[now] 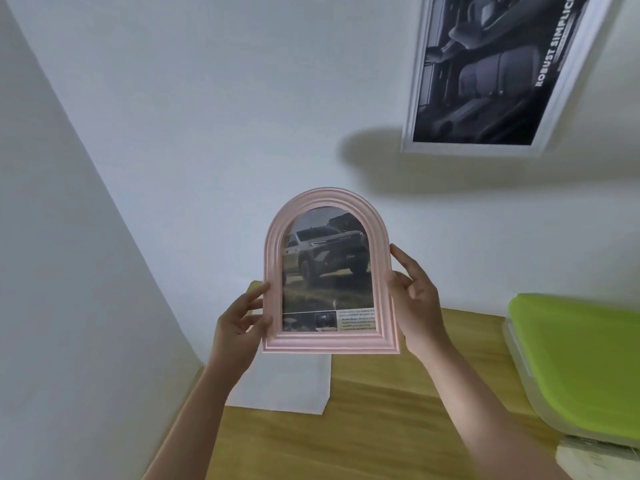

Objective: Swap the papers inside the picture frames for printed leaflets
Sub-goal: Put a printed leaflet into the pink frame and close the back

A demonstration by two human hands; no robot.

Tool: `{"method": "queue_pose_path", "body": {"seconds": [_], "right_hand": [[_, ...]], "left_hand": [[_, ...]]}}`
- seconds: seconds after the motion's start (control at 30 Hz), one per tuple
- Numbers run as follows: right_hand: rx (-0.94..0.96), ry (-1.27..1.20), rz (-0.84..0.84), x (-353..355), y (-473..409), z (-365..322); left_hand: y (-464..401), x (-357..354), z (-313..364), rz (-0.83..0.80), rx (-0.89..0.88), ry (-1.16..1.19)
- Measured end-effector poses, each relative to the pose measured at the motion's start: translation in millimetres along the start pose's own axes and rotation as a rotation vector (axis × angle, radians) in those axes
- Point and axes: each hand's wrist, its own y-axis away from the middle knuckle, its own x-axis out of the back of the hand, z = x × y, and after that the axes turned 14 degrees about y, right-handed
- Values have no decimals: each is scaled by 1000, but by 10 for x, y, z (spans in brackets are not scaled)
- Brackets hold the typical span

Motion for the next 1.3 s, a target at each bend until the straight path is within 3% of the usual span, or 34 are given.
{"method": "queue_pose_path", "body": {"seconds": [0.13, 0.33, 0.77, 1.03, 1.3], "right_hand": [[102, 49, -58, -188, -257, -432], [261, 28, 202, -462, -825, -1176], [700, -116, 457, -677, -2000, -2717], [799, -112, 547, -504, -2535, -3125], [837, -92, 572, -556, -2725, -2915]], "left_hand": [[-444, 202, 455, -37, -105, 25], [-1236, 392, 1230, -123, -332, -61], [-2740, 444, 2737, -180, -749, -169], [-3262, 176, 3230, -213, -829, -141], [-3464, 94, 3010, -215, -824, -101]]}}
